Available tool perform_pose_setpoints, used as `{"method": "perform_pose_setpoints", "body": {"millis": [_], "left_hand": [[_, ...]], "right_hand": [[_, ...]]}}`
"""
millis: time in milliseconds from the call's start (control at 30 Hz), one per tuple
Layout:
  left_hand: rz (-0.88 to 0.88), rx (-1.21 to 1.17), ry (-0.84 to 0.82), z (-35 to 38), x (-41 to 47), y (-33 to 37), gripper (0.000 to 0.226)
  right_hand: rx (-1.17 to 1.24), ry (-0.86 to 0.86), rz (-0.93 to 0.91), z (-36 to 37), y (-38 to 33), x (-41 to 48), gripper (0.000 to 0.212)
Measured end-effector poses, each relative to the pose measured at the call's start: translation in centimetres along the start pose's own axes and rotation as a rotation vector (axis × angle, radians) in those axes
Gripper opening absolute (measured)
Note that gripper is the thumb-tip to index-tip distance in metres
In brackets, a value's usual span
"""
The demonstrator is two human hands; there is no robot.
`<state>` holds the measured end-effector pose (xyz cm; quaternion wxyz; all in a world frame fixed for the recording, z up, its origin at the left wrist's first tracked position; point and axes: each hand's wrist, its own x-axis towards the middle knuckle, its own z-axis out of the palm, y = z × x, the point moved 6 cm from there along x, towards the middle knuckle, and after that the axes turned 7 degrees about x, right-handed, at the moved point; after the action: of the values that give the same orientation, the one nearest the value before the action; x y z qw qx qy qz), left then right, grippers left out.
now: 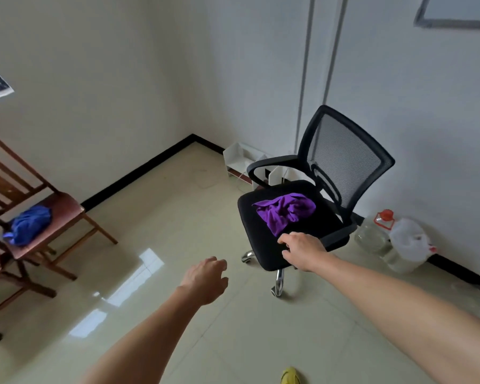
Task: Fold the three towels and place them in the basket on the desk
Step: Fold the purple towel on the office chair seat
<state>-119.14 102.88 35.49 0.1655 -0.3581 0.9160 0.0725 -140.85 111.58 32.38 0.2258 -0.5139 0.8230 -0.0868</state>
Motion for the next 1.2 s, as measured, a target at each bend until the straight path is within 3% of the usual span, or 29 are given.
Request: {"method": "perform_pose_setpoints", "body": {"millis": [267, 600, 967, 1200], "left_hand": [[-0.026, -0.05, -0.081, -1.4, 11.2, -8.4, 0.037], [0.281, 0.103, -0.185, -4.1, 31.9, -16.0, 0.038], [0.523, 0.196, -0.336, -4.7, 46.3, -9.7, 0.034], [0.566, 0.259, -0.462, -1.9, 52.1, -6.4, 0.033]], "right_hand": [[-0.024, -0.059, -0.016, -1.2, -3.3, 13.9, 0.04], [0.084, -0.022, 0.368, 0.3, 0.7, 27.2, 0.035], [0.338, 0.029, 0.78, 2.6, 8.0, 25.8, 0.033], [0.51, 0.027, 0.939, 5.9, 10.7, 28.1, 0.034]]}}
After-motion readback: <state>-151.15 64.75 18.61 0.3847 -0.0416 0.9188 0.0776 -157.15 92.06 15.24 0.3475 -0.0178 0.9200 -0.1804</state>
